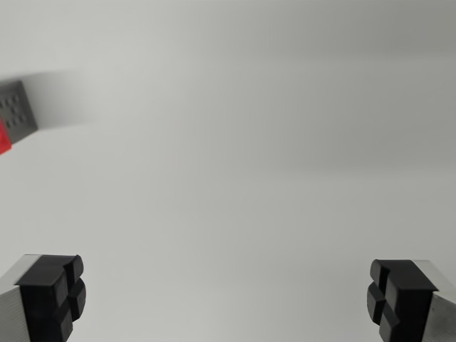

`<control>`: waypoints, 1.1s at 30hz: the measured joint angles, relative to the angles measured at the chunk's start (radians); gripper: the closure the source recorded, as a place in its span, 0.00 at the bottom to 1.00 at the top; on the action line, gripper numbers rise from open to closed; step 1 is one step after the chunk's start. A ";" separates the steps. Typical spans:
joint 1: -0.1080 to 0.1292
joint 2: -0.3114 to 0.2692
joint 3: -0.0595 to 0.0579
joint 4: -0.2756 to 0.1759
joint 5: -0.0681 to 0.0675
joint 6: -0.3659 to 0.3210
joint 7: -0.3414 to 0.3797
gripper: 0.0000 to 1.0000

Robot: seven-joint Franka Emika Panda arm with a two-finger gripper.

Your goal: Destack cube

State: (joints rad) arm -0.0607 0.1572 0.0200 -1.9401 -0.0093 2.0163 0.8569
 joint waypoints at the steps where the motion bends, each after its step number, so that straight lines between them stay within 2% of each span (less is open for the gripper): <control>1: 0.000 0.000 0.000 0.000 0.000 0.000 0.000 0.00; 18: 0.002 0.001 0.000 0.000 0.000 0.000 0.001 0.00; 33: 0.021 0.004 0.009 -0.022 0.000 0.030 0.016 0.00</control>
State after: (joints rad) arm -0.0400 0.1616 0.0289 -1.9619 -0.0093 2.0464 0.8725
